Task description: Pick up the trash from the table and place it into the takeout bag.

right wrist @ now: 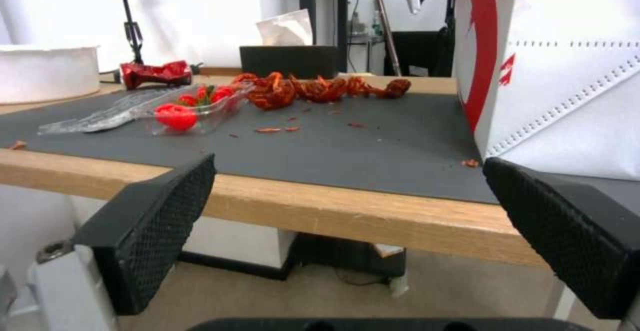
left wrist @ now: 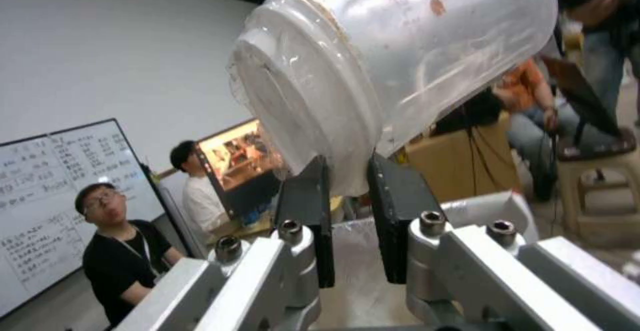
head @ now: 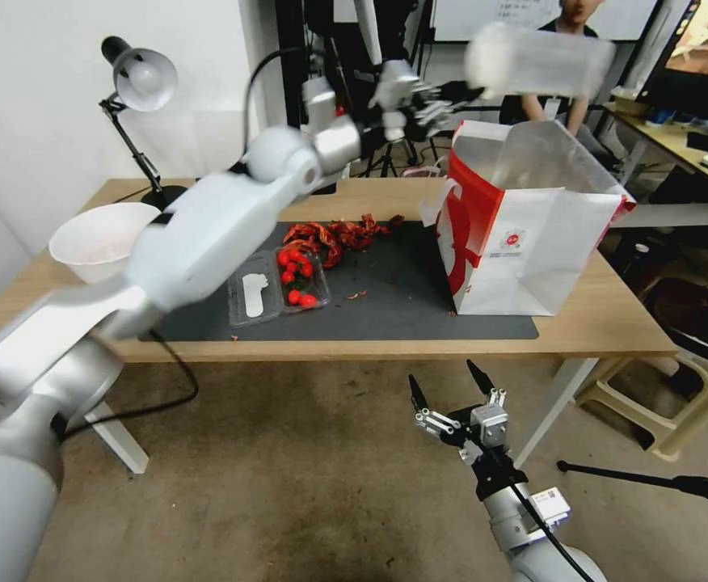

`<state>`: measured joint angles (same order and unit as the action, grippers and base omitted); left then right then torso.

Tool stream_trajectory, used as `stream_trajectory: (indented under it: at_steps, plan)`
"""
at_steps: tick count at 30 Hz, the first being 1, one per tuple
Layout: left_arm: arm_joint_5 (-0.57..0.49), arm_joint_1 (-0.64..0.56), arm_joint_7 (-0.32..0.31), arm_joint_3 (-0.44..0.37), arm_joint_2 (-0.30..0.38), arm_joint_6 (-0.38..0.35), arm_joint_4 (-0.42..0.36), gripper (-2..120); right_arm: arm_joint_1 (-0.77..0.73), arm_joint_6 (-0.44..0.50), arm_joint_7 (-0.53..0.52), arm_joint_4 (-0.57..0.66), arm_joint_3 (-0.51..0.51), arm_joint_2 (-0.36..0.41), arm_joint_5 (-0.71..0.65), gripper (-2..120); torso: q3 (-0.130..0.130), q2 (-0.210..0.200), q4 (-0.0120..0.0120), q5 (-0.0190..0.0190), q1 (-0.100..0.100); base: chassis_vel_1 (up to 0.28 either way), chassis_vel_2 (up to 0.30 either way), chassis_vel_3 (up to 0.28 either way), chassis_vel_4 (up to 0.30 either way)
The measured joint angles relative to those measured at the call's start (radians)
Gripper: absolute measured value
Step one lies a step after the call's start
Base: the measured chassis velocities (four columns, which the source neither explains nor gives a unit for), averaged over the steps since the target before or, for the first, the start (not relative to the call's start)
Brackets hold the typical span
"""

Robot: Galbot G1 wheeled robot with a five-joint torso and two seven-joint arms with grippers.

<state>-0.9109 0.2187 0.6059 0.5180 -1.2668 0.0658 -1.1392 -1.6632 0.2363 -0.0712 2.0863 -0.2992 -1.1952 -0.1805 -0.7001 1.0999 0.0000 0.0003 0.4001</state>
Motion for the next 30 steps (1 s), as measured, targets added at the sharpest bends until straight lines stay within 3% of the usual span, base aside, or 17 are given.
stream_trajectory:
  at_steps: [1,4,9,15,25,30]
  plan:
    - [0.0,0.0,0.0,0.0,0.0,0.0,0.0,12,0.0,0.0,0.0,0.0,0.0,0.0,0.0,100,0.0,0.0,0.0,0.0,0.0,0.0,0.0,0.0,0.0]
    - [0.068,0.049,0.018,0.031,-0.054,-0.001,0.104,12,0.0,0.004,0.0,-0.002,0.001,-0.004,0.0,100,0.0,0.0,0.0001,-0.0002,0.0,0.0,0.0,0.0,0.0]
    - [0.183,0.104,0.096,0.051,-0.117,0.005,0.232,12,0.0,0.009,0.001,-0.003,0.001,-0.004,0.0,100,0.0,0.0,0.0001,-0.0002,0.0,0.0,0.0,0.0,0.0]
    - [0.258,0.122,0.157,0.054,-0.148,0.002,0.276,12,0.0,0.012,0.001,-0.003,0.001,-0.002,-0.003,100,0.0,0.0,0.0001,-0.0002,0.0,0.0,0.0,0.0,0.0]
    - [0.312,0.129,0.127,0.071,-0.158,0.003,0.293,13,0.005,0.015,0.003,-0.003,0.002,0.0,-0.006,100,0.0,0.0,0.0,-0.0002,0.0,0.0,0.0,0.0,0.0]
    - [0.317,0.128,0.109,0.074,-0.152,0.0,0.288,28,0.006,0.016,0.004,-0.004,0.005,0.001,-0.007,100,0.0,0.0,0.0001,-0.0004,0.0,0.0,0.0,0.0,0.0]
